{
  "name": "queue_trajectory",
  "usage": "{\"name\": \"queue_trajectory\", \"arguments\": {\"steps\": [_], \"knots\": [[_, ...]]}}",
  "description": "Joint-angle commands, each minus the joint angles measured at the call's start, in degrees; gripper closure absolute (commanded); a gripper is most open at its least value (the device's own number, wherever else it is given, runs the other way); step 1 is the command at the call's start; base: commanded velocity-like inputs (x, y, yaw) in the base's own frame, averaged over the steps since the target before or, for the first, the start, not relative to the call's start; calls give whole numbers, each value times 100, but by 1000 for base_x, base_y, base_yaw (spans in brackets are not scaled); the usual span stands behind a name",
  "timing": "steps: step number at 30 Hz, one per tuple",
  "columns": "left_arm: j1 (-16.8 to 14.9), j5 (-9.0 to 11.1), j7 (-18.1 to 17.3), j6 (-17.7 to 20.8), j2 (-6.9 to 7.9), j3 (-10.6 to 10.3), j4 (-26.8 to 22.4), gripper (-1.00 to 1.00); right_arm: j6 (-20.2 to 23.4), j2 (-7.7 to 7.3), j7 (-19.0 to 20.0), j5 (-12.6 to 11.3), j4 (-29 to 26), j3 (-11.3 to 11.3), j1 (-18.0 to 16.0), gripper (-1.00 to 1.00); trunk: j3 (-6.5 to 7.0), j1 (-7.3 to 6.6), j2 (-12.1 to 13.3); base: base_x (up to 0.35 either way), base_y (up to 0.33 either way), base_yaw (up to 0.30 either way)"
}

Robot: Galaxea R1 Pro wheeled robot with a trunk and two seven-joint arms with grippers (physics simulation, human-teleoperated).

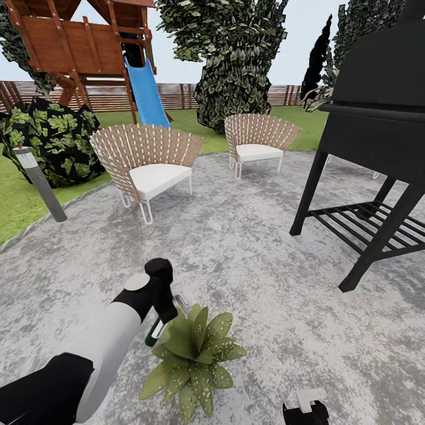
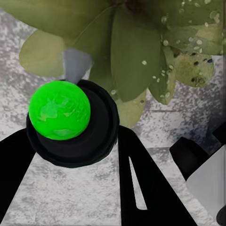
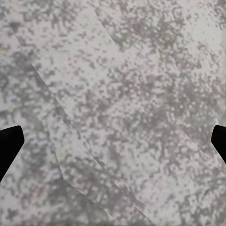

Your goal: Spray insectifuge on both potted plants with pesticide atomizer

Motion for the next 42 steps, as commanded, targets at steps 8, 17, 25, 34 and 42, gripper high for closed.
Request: {"name": "queue_trajectory", "arguments": {"steps": [8,17,25,34,42], "knots": [[307,4,211,26,184,200,2,100,-17,6,-23,-27,3,48,-2,-100,-5,-1,-2,0,0,0],[329,339,301,25,77,203,-186,100,-18,6,-23,-26,3,48,-2,-100,-5,-1,-2,0,0,0],[329,343,304,16,96,189,-148,100,-18,6,-23,-27,3,48,-2,-100,-5,-1,-2,-139,-33,0],[329,335,312,16,117,196,-126,100,-14,6,-23,-27,3,48,-2,-100,-5,-1,-2,-297,108,-167],[330,334,312,16,124,198,-121,100,-14,6,-23,-27,3,48,-2,-100,-5,-1,-2,-132,285,-287]]}}
